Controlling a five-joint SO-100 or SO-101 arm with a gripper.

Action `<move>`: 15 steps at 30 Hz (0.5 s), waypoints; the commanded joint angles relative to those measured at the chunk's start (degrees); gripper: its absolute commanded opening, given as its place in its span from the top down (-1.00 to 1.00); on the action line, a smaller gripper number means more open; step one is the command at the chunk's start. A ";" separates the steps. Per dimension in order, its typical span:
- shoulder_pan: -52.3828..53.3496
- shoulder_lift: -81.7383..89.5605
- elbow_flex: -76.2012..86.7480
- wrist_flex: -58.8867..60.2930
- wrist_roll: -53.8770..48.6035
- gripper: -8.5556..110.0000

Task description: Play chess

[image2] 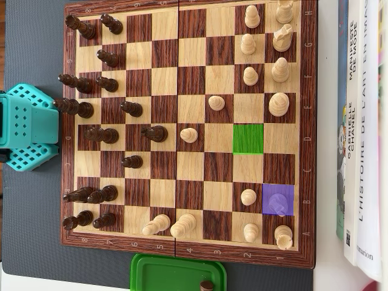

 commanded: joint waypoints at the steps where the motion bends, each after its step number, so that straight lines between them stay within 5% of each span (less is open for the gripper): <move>1: 0.00 -0.26 1.14 -0.09 -0.18 0.58; 15: 0.18 -0.26 0.88 8.00 -0.26 0.58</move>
